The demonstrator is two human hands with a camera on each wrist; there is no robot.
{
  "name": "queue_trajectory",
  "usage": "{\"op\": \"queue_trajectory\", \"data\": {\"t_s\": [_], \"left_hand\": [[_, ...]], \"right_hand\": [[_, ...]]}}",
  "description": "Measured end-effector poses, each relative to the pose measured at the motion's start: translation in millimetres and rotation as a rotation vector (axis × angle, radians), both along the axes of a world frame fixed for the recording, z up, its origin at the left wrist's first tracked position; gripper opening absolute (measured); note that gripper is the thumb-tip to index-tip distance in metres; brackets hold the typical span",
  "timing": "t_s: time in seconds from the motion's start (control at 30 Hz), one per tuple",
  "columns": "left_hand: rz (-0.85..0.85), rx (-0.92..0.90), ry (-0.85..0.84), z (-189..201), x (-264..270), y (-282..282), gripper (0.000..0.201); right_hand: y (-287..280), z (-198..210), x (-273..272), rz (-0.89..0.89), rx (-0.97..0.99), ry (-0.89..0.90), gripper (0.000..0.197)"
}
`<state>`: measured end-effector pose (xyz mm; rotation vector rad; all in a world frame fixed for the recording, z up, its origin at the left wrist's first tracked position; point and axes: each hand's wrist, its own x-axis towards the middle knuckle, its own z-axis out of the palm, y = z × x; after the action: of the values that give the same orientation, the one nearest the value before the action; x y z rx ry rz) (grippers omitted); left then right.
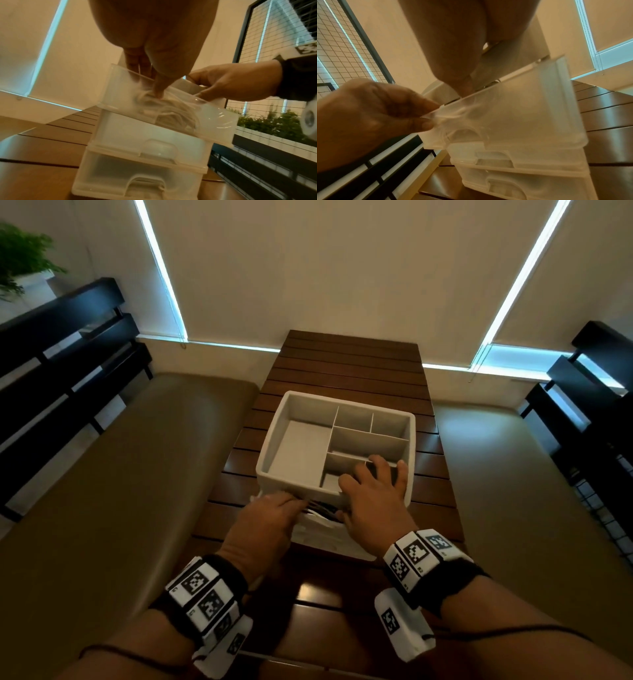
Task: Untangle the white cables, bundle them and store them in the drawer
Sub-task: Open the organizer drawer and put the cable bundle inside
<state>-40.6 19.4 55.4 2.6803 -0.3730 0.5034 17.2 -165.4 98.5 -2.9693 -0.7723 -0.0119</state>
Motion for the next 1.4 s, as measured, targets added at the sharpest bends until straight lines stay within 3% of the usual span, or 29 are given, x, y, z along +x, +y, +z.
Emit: {"op": "queue_trajectory", "data": {"t_s": [0.07, 0.1, 0.17, 0.27, 0.33, 0.4, 0.47, 0.57, 0.63, 0.7, 0.8, 0.9, 1.03, 1.13, 1.2, 1.27, 1.33, 1.4], "left_hand": [[0.08, -0.07, -0.055, 3, -5, 11, 0.018], [0.146, -0.112, -0.064, 5, -7, 18, 0.024], [0.308, -0.25, -0.002, 11, -9, 33, 0.051], [0.398, -0.612, 0.327, 17, -5, 44, 0.099], [0.324, -0.695, 0.477, 17, 1, 43, 0.118], [0.242, -0.668, 0.519, 16, 10, 40, 0.116], [0.244, -0.625, 0.516, 15, 17, 37, 0.106], [0.313, -0.631, 0.461, 12, 23, 38, 0.088], [0.347, -0.634, 0.398, 8, 25, 37, 0.076], [0.36, -0.66, 0.368, 7, 27, 37, 0.07], [0.341, -0.708, 0.441, 1, 28, 43, 0.071], [0.334, -0.707, 0.502, -7, 25, 46, 0.06], [0.416, -0.728, 0.383, -13, 24, 36, 0.044], [0.405, -0.758, 0.391, -11, 26, 34, 0.048], [0.365, -0.879, 0.438, -5, 22, 37, 0.062], [0.36, -1.113, 0.397, 7, 19, 38, 0.069], [0.34, -1.329, 0.337, 23, 20, 34, 0.059], [0.322, -1.296, 0.326, 30, 28, 26, 0.051]], "right_hand": [[-7, 1, 1, 0.034, 0.009, 0.027, 0.037], [-11, 3, 1, 0.052, 0.05, 0.042, 0.042], [-20, 4, -4, 0.056, 0.23, 0.06, 0.06], [-37, -3, -19, -0.09, 0.489, -0.04, 0.11], [-50, -14, -25, -0.249, 0.584, 0.104, 0.138], [-57, -22, -26, -0.366, 0.744, 0.359, 0.15], [-62, -31, -24, -0.412, 0.852, 0.501, 0.137], [-61, -41, -20, -0.454, 0.881, 0.416, 0.076], [-60, -43, -18, -0.469, 0.901, 0.362, 0.061], [-60, -41, -15, -0.456, 0.898, 0.343, 0.057], [-65, -38, -16, -0.435, 0.895, 0.39, 0.057], [-70, -41, -22, -0.457, 0.873, 0.368, 0.047], [-70, -47, -21, -0.52, 0.837, 0.273, 0.034], [-70, -41, -16, -0.549, 0.835, 0.327, 0.036], [-71, -35, -18, -0.551, 0.897, 0.419, 0.048], [-71, -25, -23, -0.537, 1.127, 0.483, 0.065], [-64, -14, -23, -0.515, 1.338, 0.48, 0.068], [-53, -9, -17, -0.505, 1.267, 0.435, 0.062]]}}
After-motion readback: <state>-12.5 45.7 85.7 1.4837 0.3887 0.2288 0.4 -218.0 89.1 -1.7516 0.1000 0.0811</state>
